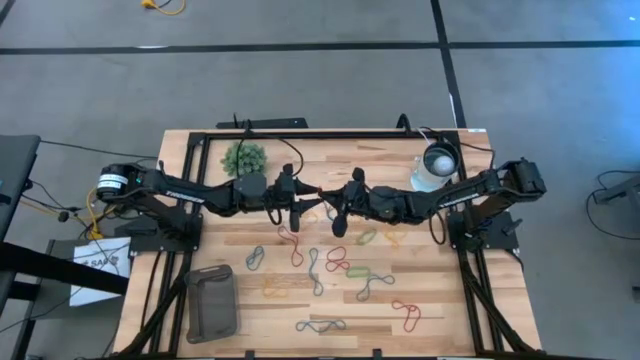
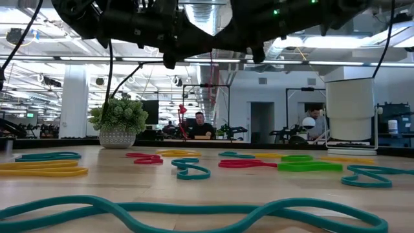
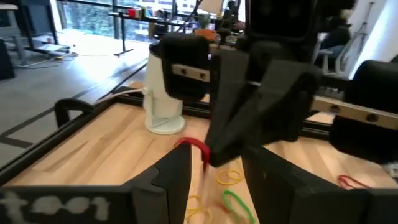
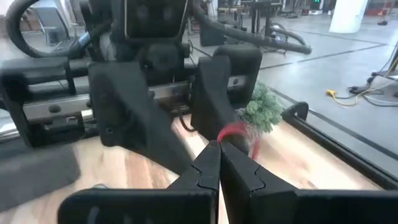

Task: Pick and place items into bin
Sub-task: Put red rubber band into the black bin

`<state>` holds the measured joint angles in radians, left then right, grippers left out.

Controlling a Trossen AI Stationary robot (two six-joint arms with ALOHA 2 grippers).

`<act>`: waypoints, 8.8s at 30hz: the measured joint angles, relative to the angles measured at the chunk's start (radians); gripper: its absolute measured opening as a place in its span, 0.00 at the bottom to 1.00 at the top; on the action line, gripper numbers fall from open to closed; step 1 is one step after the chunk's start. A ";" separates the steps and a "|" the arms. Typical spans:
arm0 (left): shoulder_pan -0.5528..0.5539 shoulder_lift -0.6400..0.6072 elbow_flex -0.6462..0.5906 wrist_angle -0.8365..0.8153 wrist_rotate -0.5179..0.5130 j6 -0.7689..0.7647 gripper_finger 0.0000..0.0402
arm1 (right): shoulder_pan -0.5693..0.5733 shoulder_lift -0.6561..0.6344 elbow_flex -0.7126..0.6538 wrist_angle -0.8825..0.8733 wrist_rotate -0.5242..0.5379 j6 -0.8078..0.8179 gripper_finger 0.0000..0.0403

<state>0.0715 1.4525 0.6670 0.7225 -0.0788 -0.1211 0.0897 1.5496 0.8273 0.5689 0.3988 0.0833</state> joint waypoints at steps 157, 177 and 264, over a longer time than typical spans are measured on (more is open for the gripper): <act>-0.319 0.076 0.179 -1.146 -0.286 -0.391 0.23 | 0.203 -0.135 0.001 -0.845 0.492 0.413 0.16; -0.227 0.203 0.179 -1.052 -0.144 -0.274 0.23 | 0.203 -0.135 0.001 -0.845 0.491 0.414 0.16; -0.932 0.070 0.963 -2.293 -0.148 -1.197 0.00 | 0.204 -0.135 0.001 -0.852 0.490 0.414 0.16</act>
<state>-0.8600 1.5223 1.6302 -1.5707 -0.2265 -1.3184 0.2939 1.4143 0.8288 -0.2832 0.8886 0.4976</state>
